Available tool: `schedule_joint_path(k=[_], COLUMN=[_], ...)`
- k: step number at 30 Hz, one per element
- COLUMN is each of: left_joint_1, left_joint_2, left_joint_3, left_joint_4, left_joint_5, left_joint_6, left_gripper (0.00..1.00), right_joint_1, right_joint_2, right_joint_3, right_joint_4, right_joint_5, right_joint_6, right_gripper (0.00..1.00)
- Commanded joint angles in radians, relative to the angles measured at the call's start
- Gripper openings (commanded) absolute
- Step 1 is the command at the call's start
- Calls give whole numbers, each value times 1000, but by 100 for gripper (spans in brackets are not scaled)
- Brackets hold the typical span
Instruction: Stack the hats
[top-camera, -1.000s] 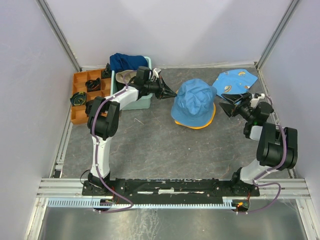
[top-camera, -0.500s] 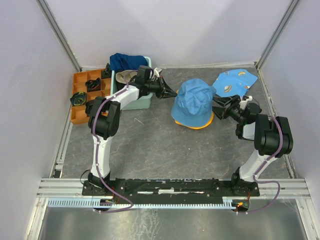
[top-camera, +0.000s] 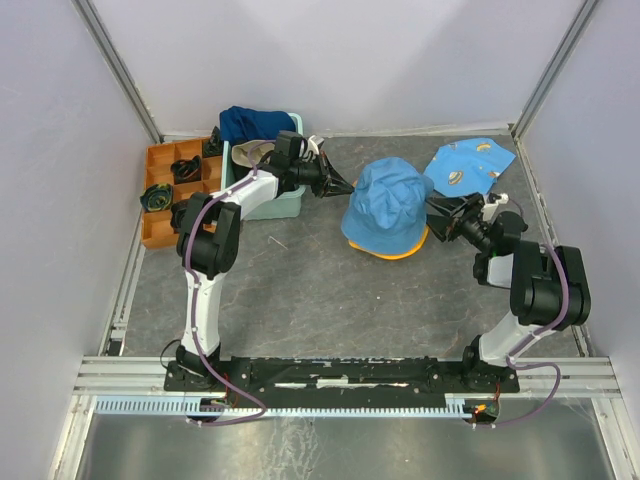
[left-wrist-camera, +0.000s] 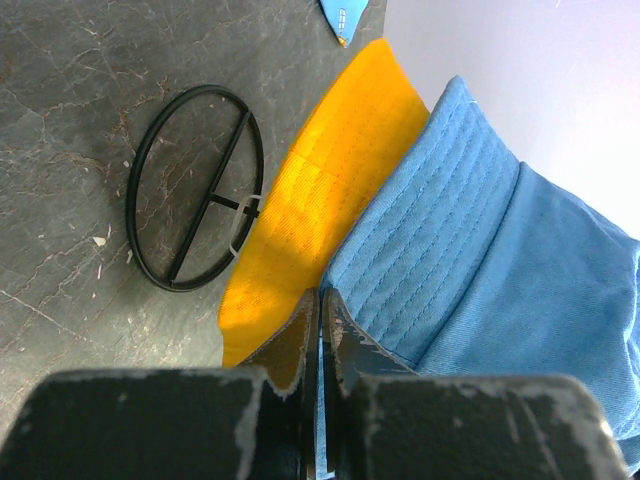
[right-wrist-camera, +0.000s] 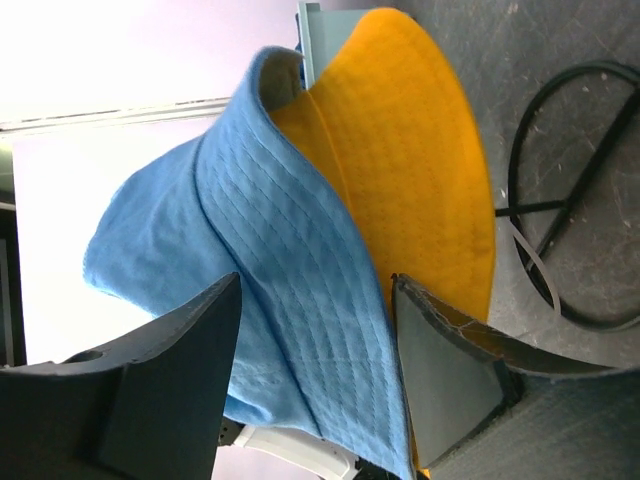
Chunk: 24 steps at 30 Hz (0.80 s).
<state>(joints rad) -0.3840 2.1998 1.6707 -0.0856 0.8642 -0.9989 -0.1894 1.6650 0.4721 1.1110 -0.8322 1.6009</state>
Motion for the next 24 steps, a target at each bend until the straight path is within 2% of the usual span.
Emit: schedule_joint_path(k=[1,4,8,15,20,24], left_joint_1=[-4,-7,-10,-16,-18,-18], left_joint_2=[23,24,26,33,37,35], left_joint_3=[17,20,25,26,25,17], left_joint_4=[-48,-48,-47,-48,-50,-75], left_joint_5=[-8,-9,-11,-13,-23,-46], left_joint_6=[6,6,4,4,7,36], left_gripper=[3,3,3,3,3,3], right_joint_1=[10,14,15,15,17,16], right_joint_2=[-46,-70,-89,-107,-114,-149], right_joint_3=[-48,-72,-98,-89,-90,-90], right_joint_4=[63,31,18,-6,-54,-243], right_joint_5=[-30,-39,-42,-37,-38,-32], right_joint_6=[-2,-25,-36,-38,-66,-179], right_gripper=[68,66,58,31,1,0])
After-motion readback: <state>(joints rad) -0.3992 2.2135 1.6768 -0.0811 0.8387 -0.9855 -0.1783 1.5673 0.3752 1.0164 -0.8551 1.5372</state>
